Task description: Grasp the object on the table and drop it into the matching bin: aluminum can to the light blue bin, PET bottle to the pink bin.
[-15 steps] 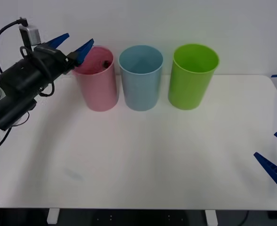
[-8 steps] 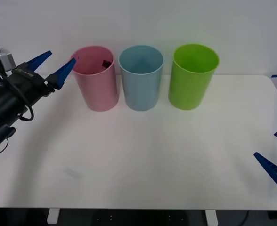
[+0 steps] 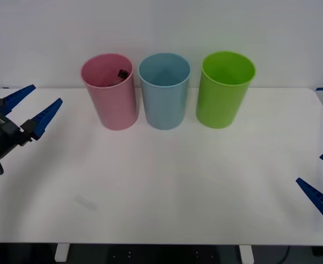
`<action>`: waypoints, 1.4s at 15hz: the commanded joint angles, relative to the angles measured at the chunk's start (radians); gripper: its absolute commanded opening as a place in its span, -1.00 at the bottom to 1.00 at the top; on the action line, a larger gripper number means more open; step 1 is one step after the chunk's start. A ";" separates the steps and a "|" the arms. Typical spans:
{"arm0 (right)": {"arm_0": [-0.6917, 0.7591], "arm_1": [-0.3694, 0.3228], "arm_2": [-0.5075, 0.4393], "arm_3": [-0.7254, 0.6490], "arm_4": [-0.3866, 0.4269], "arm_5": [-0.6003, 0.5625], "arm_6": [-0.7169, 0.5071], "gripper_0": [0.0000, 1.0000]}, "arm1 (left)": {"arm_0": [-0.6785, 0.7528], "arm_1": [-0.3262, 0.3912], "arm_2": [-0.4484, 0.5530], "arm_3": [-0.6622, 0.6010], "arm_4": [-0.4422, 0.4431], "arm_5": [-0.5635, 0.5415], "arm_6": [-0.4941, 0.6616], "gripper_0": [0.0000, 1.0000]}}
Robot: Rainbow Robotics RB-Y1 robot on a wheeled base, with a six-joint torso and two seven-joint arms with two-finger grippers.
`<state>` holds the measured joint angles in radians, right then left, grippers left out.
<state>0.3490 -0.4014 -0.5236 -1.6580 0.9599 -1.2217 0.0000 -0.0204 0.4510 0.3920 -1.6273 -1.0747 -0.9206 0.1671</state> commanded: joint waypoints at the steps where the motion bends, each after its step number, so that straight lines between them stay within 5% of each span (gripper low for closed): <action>1: 0.000 0.000 0.000 0.000 0.000 0.000 0.000 1.00 | 0.054 0.000 0.036 0.000 0.010 -0.060 -0.078 1.00; 7: 0.000 0.000 0.000 0.000 0.000 0.000 0.000 1.00 | 0.172 0.005 0.076 0.000 0.056 -0.106 -0.251 1.00; 21: 0.000 0.000 0.000 0.000 0.000 0.000 0.000 1.00 | 0.358 0.089 0.111 0.000 0.163 -0.175 -0.253 1.00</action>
<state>0.3490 -0.4014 -0.5236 -1.6580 0.9599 -1.2217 0.0000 0.3340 0.5411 0.5042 -1.6276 -0.9111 -1.0966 -0.0873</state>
